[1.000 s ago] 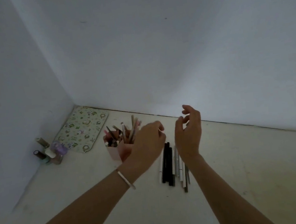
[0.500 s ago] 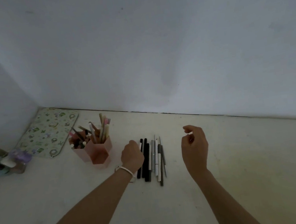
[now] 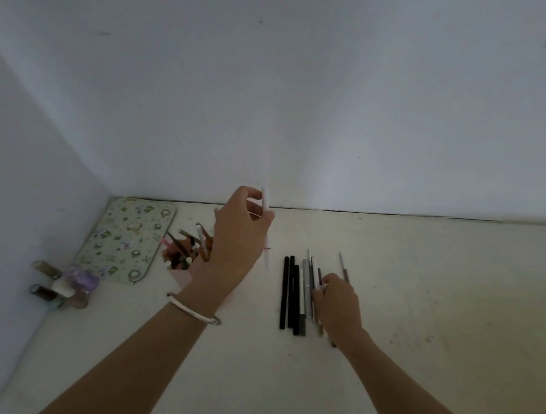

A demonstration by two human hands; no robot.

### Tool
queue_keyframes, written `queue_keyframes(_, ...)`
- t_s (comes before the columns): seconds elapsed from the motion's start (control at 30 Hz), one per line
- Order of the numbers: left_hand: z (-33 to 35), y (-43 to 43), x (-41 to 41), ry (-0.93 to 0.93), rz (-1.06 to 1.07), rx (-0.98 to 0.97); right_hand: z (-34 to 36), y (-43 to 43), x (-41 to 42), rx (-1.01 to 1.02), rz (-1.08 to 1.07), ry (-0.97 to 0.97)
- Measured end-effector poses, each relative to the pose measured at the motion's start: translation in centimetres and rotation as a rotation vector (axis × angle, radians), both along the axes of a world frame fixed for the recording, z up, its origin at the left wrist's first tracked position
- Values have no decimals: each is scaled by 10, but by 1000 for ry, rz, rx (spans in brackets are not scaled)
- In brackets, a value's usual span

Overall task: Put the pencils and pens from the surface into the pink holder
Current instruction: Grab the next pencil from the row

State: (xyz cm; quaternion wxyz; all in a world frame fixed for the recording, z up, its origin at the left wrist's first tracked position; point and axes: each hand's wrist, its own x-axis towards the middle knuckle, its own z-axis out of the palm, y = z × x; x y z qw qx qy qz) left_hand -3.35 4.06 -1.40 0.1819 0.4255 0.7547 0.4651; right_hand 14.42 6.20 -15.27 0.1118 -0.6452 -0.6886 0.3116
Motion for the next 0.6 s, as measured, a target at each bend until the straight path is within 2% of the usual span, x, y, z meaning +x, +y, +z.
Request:
queue_keyframes(0.13, 2, -8, -7, -24, 32, 19, -2, 3, -4, -23, 12, -36)
queue_keyframes(0.27, 6, -16, -16, -47, 29, 70, 8, 4, -6, -9, -24, 22)
queue_keyframes(0.47, 24, -26, -65, 135, 186, 219, 64, 19, -20, 298, -85, 516)
queue_keyframes(0.6, 6, -35, -81, 271, 196, 121, 90, 24, -49, 462, -38, 715)
